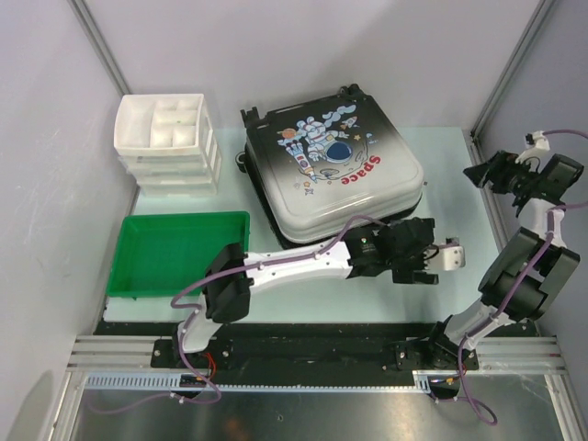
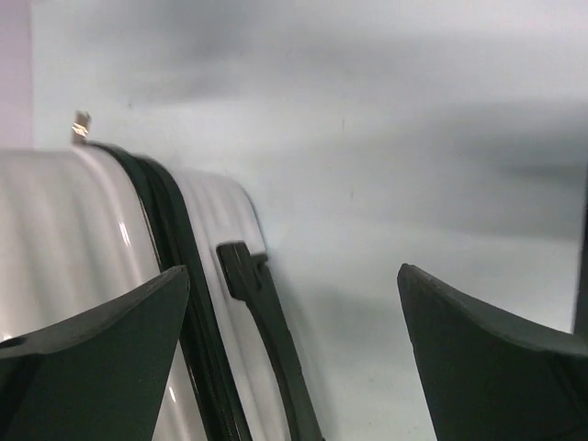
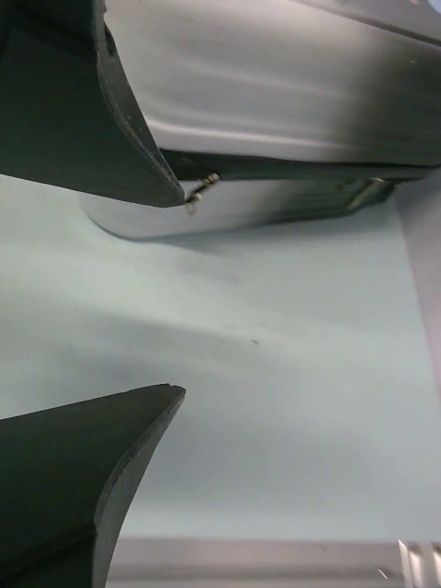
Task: Open, take out, and arrange the luggage
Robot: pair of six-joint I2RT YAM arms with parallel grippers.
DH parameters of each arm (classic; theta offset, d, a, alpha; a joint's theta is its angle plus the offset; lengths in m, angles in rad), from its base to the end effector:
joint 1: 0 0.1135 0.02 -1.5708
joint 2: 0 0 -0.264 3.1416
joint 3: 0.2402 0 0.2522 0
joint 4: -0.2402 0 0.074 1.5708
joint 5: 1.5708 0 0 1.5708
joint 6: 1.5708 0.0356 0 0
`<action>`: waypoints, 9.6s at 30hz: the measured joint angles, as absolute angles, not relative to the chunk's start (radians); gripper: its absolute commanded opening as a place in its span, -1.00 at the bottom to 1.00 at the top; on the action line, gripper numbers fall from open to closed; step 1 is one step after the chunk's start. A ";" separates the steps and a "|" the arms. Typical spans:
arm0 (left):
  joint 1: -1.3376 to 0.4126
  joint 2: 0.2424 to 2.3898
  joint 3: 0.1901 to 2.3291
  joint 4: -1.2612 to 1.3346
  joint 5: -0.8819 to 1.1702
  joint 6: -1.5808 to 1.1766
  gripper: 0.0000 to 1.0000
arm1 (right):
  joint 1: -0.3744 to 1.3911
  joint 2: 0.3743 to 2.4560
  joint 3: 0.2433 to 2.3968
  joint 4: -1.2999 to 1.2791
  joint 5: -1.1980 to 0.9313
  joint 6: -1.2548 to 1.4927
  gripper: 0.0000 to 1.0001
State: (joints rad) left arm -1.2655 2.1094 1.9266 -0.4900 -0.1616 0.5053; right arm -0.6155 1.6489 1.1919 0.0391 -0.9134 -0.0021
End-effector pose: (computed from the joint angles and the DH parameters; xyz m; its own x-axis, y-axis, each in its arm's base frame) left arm 0.1535 -0.4681 0.2866 0.2735 0.7218 -0.6358 0.8813 0.0769 0.4663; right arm 0.3220 -0.1932 0.2836 -0.3309 0.2324 -0.9146 -0.2386 0.9171 0.3193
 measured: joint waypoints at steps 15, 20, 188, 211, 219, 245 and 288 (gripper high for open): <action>-0.929 1.623 1.667 -0.485 0.076 0.221 0.99 | -0.448 1.274 0.820 -0.241 -0.875 0.234 0.67; -0.630 1.497 1.585 -0.480 0.227 0.056 0.99 | -0.197 1.204 0.722 -0.196 -0.807 0.401 0.31; -0.587 1.525 1.390 -0.435 0.505 0.168 0.95 | -0.024 1.715 1.356 0.648 -0.002 -0.531 1.00; -0.650 2.127 1.808 -0.382 0.083 -0.193 0.35 | -0.127 1.939 1.706 0.608 0.062 -0.525 1.00; -0.771 2.127 1.761 -0.407 0.080 -0.169 -0.45 | -0.153 2.028 1.816 0.592 0.064 -0.559 0.99; -0.952 2.173 1.847 -0.418 0.092 -0.192 0.68 | -0.277 2.120 1.894 0.493 0.058 -0.644 0.99; -0.163 1.499 1.005 -0.862 0.323 0.998 0.63 | -0.376 1.351 1.477 -0.876 -0.773 -0.701 0.97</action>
State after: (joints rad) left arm -0.1635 1.4986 1.0046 -0.8623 0.3229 0.9977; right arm -0.3763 1.3510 1.4769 -0.8764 -0.7727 -0.7006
